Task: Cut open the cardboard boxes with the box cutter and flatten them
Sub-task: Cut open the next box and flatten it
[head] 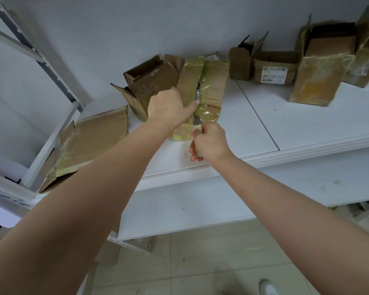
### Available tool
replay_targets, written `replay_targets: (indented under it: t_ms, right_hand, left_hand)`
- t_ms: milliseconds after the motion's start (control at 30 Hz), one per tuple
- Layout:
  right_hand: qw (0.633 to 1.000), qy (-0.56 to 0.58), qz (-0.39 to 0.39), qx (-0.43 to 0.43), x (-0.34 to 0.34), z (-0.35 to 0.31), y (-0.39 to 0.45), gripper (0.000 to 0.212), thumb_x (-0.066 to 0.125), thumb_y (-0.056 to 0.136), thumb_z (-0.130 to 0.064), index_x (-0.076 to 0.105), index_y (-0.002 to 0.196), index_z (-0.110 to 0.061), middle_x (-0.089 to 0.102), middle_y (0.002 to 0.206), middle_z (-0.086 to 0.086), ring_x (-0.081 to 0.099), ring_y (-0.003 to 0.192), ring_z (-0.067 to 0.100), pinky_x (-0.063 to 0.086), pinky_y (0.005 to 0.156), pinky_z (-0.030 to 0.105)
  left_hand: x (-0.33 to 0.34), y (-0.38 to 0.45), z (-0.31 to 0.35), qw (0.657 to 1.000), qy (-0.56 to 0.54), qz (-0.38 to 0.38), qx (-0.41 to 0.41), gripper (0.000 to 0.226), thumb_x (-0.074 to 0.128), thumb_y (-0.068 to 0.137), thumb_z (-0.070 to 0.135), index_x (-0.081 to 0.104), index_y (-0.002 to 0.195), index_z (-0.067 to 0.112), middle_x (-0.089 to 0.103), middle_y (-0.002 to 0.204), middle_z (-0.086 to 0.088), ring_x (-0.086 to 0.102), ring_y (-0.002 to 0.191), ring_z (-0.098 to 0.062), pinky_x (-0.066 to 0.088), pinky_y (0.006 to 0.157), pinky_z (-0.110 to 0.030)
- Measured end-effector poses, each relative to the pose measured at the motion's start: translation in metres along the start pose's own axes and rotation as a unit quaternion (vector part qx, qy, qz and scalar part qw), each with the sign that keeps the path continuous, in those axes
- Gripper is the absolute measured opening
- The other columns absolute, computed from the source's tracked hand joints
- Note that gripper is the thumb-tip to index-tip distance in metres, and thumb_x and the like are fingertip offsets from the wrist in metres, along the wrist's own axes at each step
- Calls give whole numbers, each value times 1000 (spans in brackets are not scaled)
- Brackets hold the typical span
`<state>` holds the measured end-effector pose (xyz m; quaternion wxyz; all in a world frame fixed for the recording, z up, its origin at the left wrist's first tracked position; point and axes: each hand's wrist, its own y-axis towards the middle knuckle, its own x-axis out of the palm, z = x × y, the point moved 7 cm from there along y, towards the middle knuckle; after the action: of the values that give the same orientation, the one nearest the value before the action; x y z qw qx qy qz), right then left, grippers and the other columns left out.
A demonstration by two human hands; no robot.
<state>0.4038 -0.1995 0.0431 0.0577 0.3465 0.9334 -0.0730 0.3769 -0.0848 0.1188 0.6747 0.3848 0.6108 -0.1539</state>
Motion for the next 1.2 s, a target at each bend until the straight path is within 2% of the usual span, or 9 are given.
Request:
replay_targets:
  t_ms: [67,267,433,600,733,800,867,1000,1200]
  right_hand:
    - [1000,0,4,3,-1,-5,6,21,38,98,-11,52,88,1,57,56,15,53,37,24,37,35,21]
    - [998,-48,-45,-20,16,10,-13,25,37,99,-13,53,91,4,58,56,16,52,29,18,39,34,23]
    - [997,-40,-70,-10,8,4,-9,24,37,99,-12,53,94,6,57,58,18,52,30,20,38,33,19]
    - [977,-125,-170,-10,20,14,-24,24,39,95,-8,57,91,8,58,56,14,49,29,16,40,35,21]
    - [971,-186,-46,-139,-22,6,-11,11,48,89,-10,55,81,-8,64,67,15,64,51,30,55,53,43]
    - [962,-201,58,-176,-50,-3,-3,6,54,88,-15,51,82,-15,62,72,7,63,67,30,52,63,40]
    - [964,-162,145,-155,-74,-10,5,18,61,88,-27,47,92,-16,51,71,-6,55,74,24,44,66,33]
    - [981,-133,126,-68,-72,-8,22,52,70,80,-46,34,101,-16,54,90,0,58,88,26,49,77,42]
    - [981,-126,115,-96,-71,-8,20,48,69,84,-37,30,97,-13,49,89,1,54,88,26,46,75,39]
  left_hand:
    - [-1,2,0,1000,0,-6,-1,58,44,87,66,54,94,9,53,78,-6,59,83,-30,36,61,-33]
    - [4,-2,-7,999,33,-14,-1,75,40,89,66,50,128,3,63,91,-10,63,90,-32,39,62,-33]
    - [3,1,-7,999,9,-41,-9,64,43,88,66,56,108,7,53,80,-5,61,89,-30,38,63,-33]
    - [1,2,-8,998,-15,-54,-21,61,42,88,66,55,106,9,52,79,-4,59,86,-29,37,63,-33]
    - [1,1,-11,996,-38,-83,-18,50,46,88,63,50,96,14,51,81,-3,51,81,-25,36,64,-32]
    - [-1,0,-12,994,-59,-93,-17,46,48,88,61,49,94,15,52,81,-2,49,80,-24,36,65,-32]
    - [-3,-2,-8,992,-76,-95,-11,43,51,87,57,50,92,14,51,76,0,50,79,-23,36,65,-31]
    - [-5,-13,5,991,-97,-91,-9,32,57,81,46,50,84,15,47,68,3,51,74,-23,32,61,-29]
    - [-14,-16,11,987,-106,-117,9,26,60,79,36,57,84,10,53,71,0,53,70,-24,34,55,-28]
